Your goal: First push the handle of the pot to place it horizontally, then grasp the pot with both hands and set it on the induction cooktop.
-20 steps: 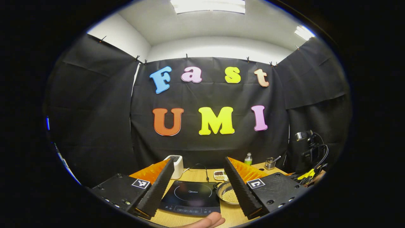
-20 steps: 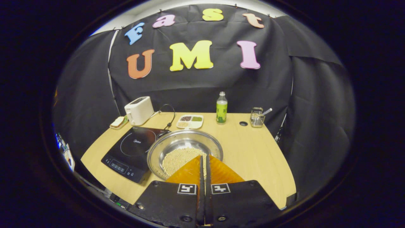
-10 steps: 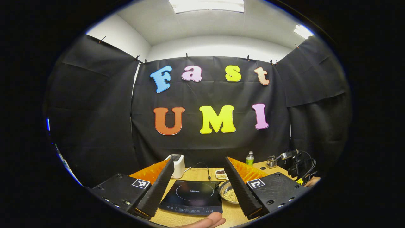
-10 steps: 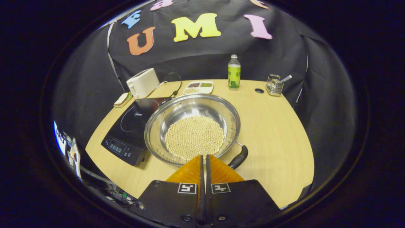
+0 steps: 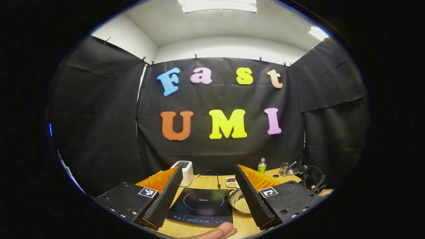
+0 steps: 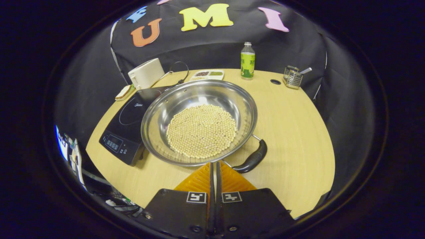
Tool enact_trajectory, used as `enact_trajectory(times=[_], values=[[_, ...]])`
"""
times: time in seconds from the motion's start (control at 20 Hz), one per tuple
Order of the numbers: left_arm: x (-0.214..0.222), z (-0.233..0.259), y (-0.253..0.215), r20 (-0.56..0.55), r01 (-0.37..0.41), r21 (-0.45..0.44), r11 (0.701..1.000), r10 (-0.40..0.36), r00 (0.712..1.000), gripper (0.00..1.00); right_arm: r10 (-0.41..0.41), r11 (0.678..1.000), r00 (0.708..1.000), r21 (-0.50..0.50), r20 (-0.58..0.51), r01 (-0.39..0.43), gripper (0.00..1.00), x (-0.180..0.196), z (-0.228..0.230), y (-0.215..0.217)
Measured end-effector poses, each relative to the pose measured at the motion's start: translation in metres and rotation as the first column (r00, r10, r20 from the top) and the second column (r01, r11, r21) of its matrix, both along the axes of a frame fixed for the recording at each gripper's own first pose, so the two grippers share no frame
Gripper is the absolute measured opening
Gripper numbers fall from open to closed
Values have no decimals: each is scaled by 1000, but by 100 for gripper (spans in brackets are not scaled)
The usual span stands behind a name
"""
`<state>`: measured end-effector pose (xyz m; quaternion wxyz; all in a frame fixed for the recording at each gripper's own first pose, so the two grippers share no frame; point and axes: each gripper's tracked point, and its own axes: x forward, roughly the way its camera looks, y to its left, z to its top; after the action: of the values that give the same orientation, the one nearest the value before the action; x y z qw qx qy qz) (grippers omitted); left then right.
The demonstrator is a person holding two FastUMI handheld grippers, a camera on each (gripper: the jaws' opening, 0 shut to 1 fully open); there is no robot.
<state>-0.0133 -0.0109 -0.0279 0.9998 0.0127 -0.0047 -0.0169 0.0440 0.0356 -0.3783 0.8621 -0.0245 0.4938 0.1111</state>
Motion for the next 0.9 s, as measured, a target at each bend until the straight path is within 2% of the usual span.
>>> enact_trajectory(times=[0.3, 0.4, 0.6, 0.65, 0.75, 0.8, 0.85, 0.9], values=[[16, 10, 2, 14, -3, -35, 999, 3, 1000, 95, 15, 999, 997, 35, -73, -12, 1, -8, -15, -4], [24, 9, 3, 10, -7, -35, 999, 7, 1000, 95, 9, 998, 996, 61, -92, -3, 4, -5, -19, -5], [39, 11, 0, 8, -6, -35, 999, 7, 1000, 95, 9, 998, 996, 66, -92, -3, 2, -1, -17, -14], [42, 12, -1, 7, -4, -35, 999, 4, 1000, 95, 13, 998, 995, 64, -94, -7, 4, -1, -16, -16], [49, 11, -4, 4, 3, -31, 1000, -3, 1000, 95, 19, 998, 995, 54, -96, -14, 1, 0, -16, -21], [53, 11, -6, 3, 7, -30, 1000, -7, 1000, 85, 19, 999, 995, 49, -95, -15, 4, 2, -16, -23], [56, 11, -7, 0, 9, -30, 1000, -9, 1000, 85, 20, 999, 995, 46, -94, -16, 4, 3, -16, -25], [58, 10, -8, -2, 10, -31, 999, -10, 1000, 95, 19, 999, 995, 44, -95, -15, 4, 5, -16, -27]])
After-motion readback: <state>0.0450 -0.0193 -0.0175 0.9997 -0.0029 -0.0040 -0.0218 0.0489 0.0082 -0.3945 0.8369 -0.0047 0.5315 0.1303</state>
